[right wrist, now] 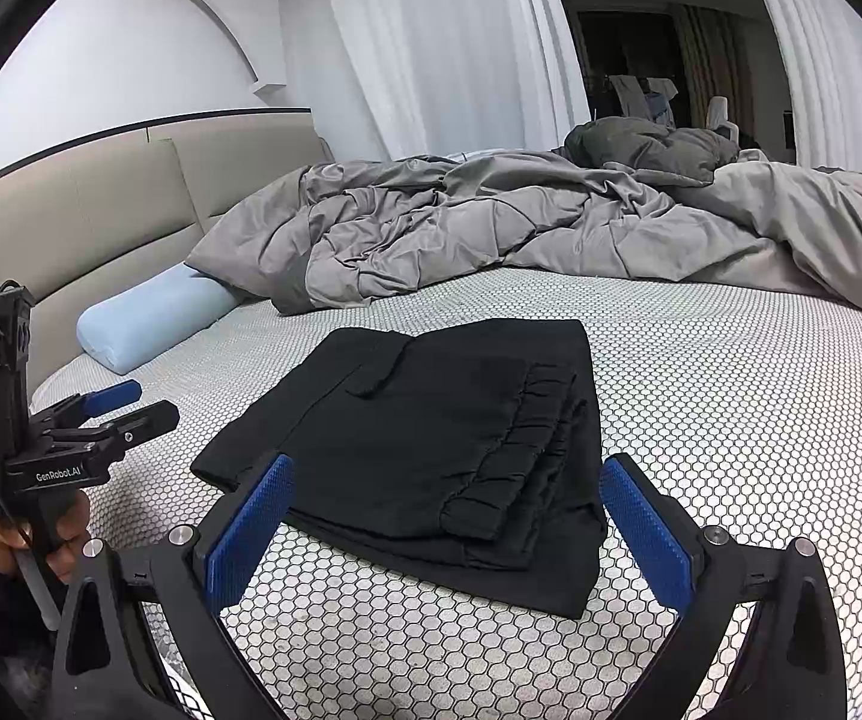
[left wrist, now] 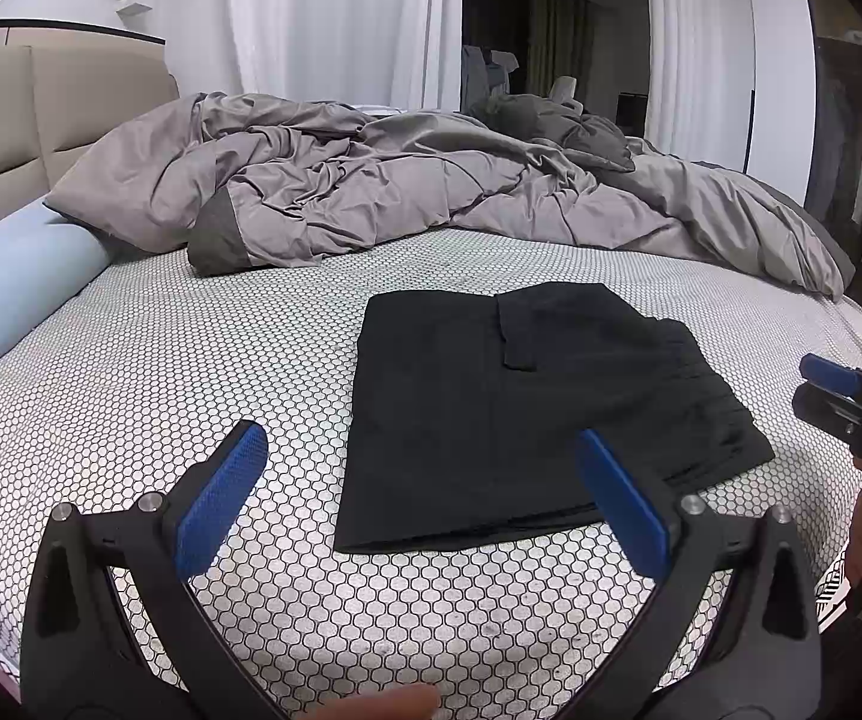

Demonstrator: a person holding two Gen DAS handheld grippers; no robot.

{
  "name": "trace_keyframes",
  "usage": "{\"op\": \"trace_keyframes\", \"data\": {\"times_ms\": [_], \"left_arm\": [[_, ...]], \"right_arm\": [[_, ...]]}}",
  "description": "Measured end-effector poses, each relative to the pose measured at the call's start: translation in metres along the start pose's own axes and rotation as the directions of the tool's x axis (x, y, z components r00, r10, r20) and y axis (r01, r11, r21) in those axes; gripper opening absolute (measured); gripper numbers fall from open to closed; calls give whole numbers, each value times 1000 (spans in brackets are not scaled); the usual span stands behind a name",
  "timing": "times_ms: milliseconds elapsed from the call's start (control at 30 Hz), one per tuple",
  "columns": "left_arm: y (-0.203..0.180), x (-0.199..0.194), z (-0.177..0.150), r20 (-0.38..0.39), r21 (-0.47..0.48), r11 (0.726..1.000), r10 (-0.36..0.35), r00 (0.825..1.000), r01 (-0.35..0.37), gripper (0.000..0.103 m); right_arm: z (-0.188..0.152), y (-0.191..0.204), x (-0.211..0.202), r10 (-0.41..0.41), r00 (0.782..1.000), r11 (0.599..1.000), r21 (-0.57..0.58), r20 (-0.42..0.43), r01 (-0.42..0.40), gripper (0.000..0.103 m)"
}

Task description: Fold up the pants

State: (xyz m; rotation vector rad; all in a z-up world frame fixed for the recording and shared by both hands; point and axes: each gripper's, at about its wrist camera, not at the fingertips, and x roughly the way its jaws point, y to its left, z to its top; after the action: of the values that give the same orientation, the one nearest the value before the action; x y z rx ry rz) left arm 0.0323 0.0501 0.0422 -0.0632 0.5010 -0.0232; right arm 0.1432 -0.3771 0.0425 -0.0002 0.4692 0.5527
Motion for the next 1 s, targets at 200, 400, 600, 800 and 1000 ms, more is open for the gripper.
{"op": "trace_keyframes", "data": {"times_ms": [200, 400, 600, 800, 1000], "left_arm": [[1, 0, 0, 0, -1, 1000, 0, 1000, 0, 103], [1, 0, 1, -1, 1, 1000, -3, 1000, 3, 103], [-1, 1, -1, -3, -1, 1000, 2, 1000, -2, 103], [-6, -1, -3, 7, 1, 1000, 19, 1000, -19, 103], [-14, -1, -6, 13, 19, 999, 36, 999, -37, 103]], "right_arm": [[0, -1, 1, 0, 1000, 1000, -6, -3, 0, 103], [1, -2, 0, -2, 1000, 1000, -5, -1, 2, 103], [0, -2, -1, -3, 1000, 1000, -5, -3, 3, 103], [1, -3, 0, -1, 1000, 1000, -7, -5, 1, 103], [1, -3, 0, -3, 1000, 1000, -10, -8, 3, 103]]}}
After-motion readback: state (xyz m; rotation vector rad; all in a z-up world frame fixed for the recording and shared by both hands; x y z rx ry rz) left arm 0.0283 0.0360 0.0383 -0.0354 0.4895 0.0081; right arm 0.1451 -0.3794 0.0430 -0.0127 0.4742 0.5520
